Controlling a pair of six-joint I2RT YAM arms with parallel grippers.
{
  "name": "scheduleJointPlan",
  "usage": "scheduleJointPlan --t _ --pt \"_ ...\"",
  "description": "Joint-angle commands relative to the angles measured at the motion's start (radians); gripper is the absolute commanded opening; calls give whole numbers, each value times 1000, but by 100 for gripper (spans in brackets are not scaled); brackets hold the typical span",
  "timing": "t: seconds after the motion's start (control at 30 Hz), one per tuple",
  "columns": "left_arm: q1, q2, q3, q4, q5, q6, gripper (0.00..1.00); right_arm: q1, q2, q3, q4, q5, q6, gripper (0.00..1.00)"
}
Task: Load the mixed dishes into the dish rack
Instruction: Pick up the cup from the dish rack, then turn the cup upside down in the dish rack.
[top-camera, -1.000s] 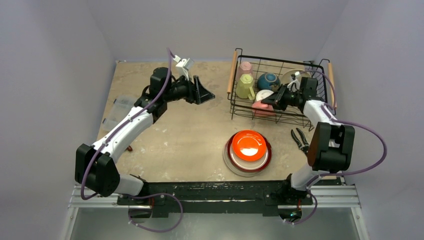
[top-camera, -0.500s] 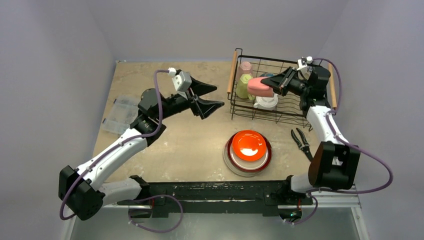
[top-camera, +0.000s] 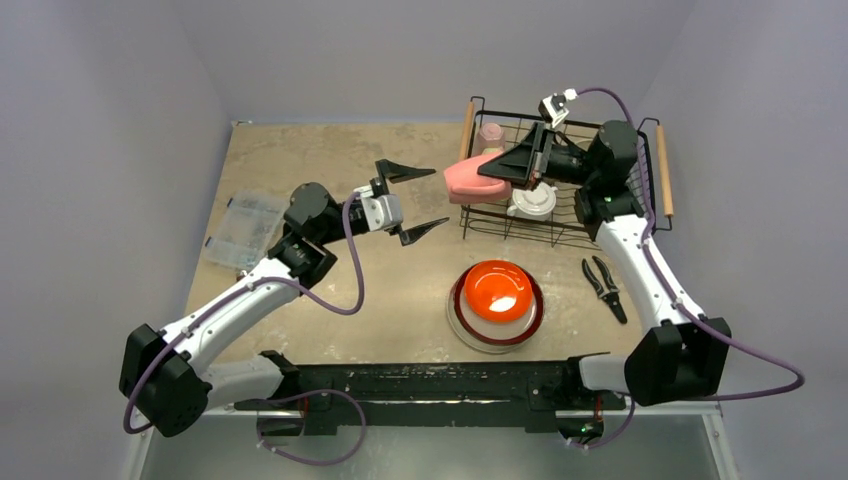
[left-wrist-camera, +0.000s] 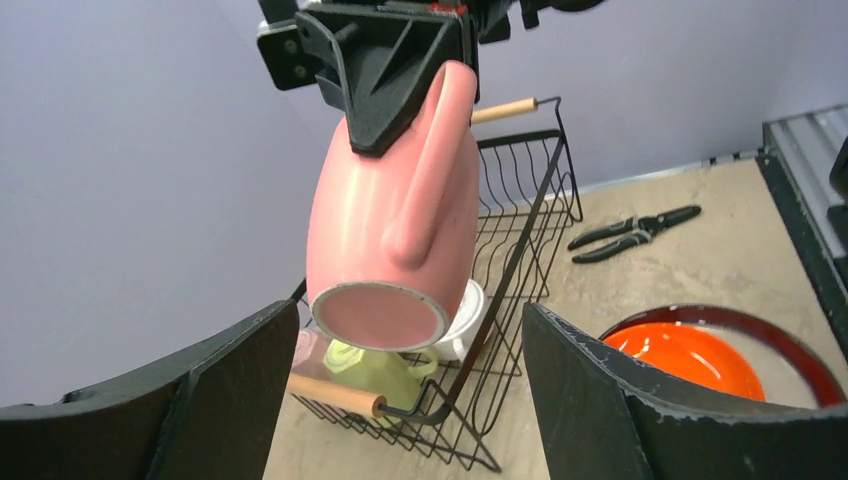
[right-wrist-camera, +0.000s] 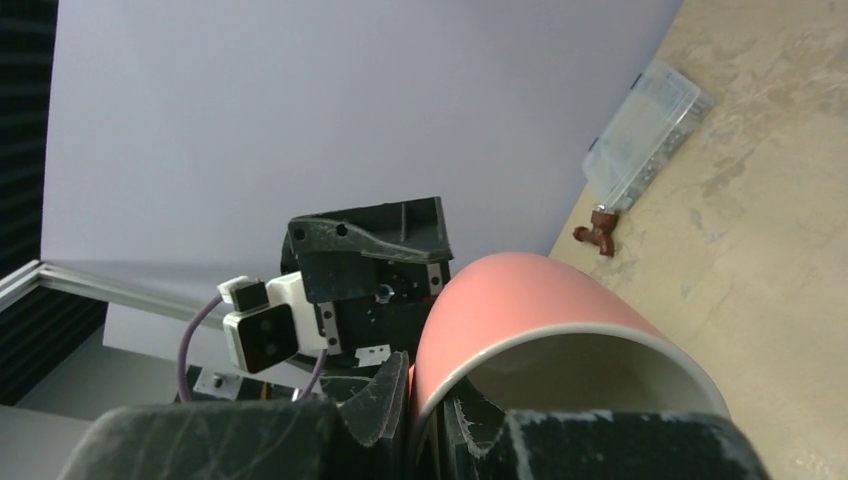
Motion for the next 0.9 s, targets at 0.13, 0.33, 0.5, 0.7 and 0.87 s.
scheduleJointPlan --t 0.13,0.33,0.5,0.7,0.87 --pt "-7 4 37 -6 37 178 85 47 -72 57 38 -26 38 0" --pt "-35 44 30 119 -17 162 88 107 -70 -12 234 -7 184 0" --pt "-51 75 24 161 -20 151 88 122 -65 -48 336 18 281 0" --pt "-53 83 13 217 -34 126 86 135 -68 -59 363 20 309 0" --pt "-53 84 15 211 -31 129 82 143 -68 -51 391 20 336 0"
